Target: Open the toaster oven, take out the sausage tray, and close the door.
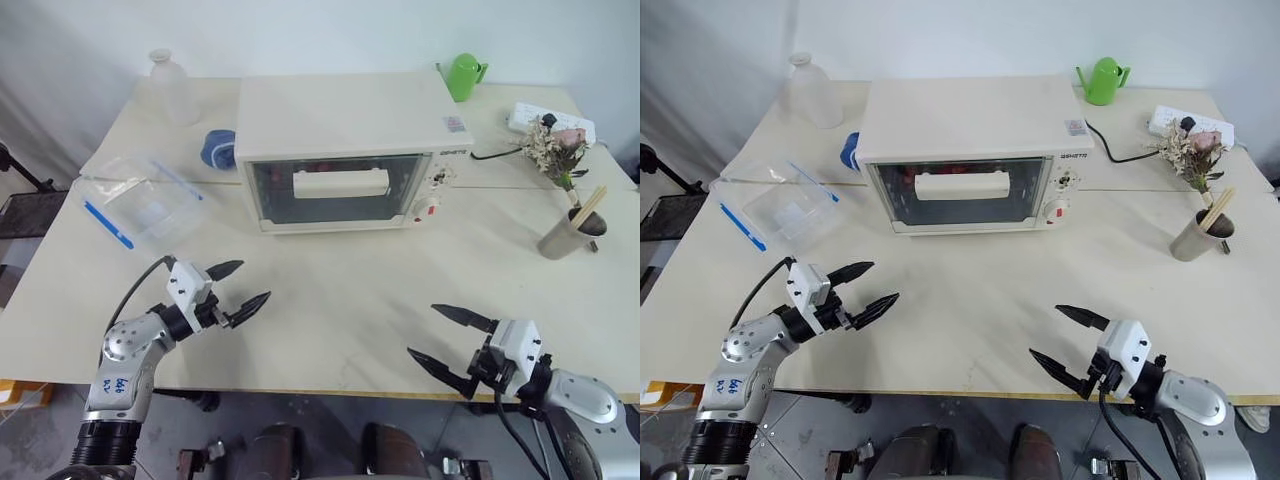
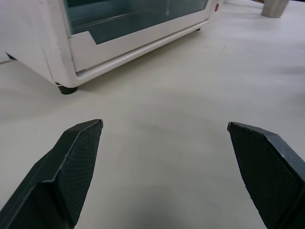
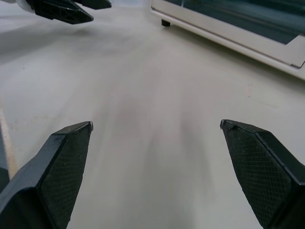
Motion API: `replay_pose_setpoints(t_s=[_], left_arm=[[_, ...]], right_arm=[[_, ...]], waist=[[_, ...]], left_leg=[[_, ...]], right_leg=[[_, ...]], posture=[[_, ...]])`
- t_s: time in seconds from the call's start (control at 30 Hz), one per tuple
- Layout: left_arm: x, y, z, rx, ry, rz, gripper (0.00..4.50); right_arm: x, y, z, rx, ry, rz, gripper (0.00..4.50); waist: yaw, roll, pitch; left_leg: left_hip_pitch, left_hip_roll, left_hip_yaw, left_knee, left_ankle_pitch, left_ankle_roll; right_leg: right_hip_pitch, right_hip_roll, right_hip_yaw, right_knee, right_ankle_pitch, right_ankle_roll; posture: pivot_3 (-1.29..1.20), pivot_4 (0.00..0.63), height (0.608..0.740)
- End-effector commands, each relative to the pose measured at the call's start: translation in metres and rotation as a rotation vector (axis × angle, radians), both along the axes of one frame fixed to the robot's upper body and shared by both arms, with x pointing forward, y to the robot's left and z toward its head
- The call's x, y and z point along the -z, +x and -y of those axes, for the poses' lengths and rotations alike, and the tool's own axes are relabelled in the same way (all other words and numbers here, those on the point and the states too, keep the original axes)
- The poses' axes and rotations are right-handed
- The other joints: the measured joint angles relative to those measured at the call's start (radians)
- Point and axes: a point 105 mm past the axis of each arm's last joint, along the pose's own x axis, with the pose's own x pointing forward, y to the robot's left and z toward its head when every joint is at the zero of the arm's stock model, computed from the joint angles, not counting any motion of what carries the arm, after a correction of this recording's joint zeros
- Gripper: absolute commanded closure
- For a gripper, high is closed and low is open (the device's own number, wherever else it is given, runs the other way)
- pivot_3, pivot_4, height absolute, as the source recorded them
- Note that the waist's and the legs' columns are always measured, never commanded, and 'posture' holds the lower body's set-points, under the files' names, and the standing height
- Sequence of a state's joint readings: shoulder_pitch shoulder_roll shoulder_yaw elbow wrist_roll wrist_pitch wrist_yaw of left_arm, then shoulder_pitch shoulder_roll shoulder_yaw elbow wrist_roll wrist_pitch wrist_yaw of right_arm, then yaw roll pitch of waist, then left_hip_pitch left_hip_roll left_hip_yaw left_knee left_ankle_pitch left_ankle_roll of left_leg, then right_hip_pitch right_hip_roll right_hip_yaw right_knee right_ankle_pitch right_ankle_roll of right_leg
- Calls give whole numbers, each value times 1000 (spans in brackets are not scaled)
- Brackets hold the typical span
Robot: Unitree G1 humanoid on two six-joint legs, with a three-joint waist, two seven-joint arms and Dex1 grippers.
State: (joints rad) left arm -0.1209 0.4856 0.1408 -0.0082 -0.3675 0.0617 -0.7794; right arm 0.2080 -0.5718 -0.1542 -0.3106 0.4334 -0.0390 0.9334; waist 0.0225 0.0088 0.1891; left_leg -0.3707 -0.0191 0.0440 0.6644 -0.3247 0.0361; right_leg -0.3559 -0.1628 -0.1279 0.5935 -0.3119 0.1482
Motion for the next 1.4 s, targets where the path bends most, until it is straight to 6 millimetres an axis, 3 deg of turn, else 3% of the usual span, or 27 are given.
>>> replay_pose_setpoints(t_s=[0.03, 0.13, 0.27, 0.47, 0.63, 0.97, 1.13, 1.2, 1.3, 1.4], left_arm=[[-18, -5, -6, -4, -39, 42, 44], [-39, -24, -24, 57, -197, 4, 44], [-51, -38, -40, 26, -202, 8, 44], [-52, -53, -40, 9, -210, -2, 44], [-51, -59, -35, 4, -229, -4, 44], [-48, -65, -34, -5, -278, -37, 44], [-57, -57, -34, 31, -317, -59, 44], [-64, -48, -37, 49, -314, -52, 44], [-76, -35, -44, 50, -314, -1, 636], [-93, -16, -43, 63, -323, 49, 1591]], right_arm=[[-21, 12, -10, -23, 103, 27, 0], [-53, 42, -27, -64, 229, 28, 0], [-75, 72, -41, -94, 270, 28, 0], [-90, 100, -59, -137, 285, 25, 0], [-101, 111, -68, -161, 305, 66, 0], [-115, 95, -79, -315, 305, 182, 0], [-101, 71, -85, -423, 110, 264, 0], [-87, 63, -80, -443, -9, 310, 0], [-78, 60, -75, -437, -67, 336, 0], [-75, 61, -73, -422, -87, 362, 0]], waist=[[1, 0, 0], [-26, -2, 2], [-25, -1, 1], [-16, -1, 1], [-24, -1, 1], [-25, -1, 1], [-25, -1, 2], [-24, -1, 2], [-26, -1, 2], [-27, -1, 2]], left_leg=[[0, 0, 0, 0, 0, 0], [0, 1, 2, 1, 0, 0], [0, 3, 1, 1, 0, -1], [-2, -1, -3, 1, -2, 1], [-3, -2, -3, 1, -3, 2], [-3, 0, -2, 1, -2, 1], [-3, 0, -2, 1, -2, 1], [-3, 0, -2, 1, -2, 1], [-3, 0, -1, 1, -2, 1], [-2, 0, 3, 1, -2, 1]], right_leg=[[0, 0, 0, 0, 0, 0], [-1, 0, 2, 1, 0, 0], [-3, 0, 1, 3, 0, -2], [-3, -1, -1, 4, 0, -1], [-3, -2, -2, 3, 1, -1], [-3, -1, -1, 3, 1, -1], [-4, -1, -1, 3, 1, -1], [-4, 0, -1, 4, 1, -1], [-4, 1, -1, 3, 0, -1], [-4, 1, -1, 3, 0, -1]], posture=[[0, 150, 740], [0, 150, 740], [0, 150, 740], [0, 150, 740], [0, 150, 740], [0, 150, 740], [0, 150, 740], [0, 150, 740], [0, 150, 740], [0, 150, 740]])
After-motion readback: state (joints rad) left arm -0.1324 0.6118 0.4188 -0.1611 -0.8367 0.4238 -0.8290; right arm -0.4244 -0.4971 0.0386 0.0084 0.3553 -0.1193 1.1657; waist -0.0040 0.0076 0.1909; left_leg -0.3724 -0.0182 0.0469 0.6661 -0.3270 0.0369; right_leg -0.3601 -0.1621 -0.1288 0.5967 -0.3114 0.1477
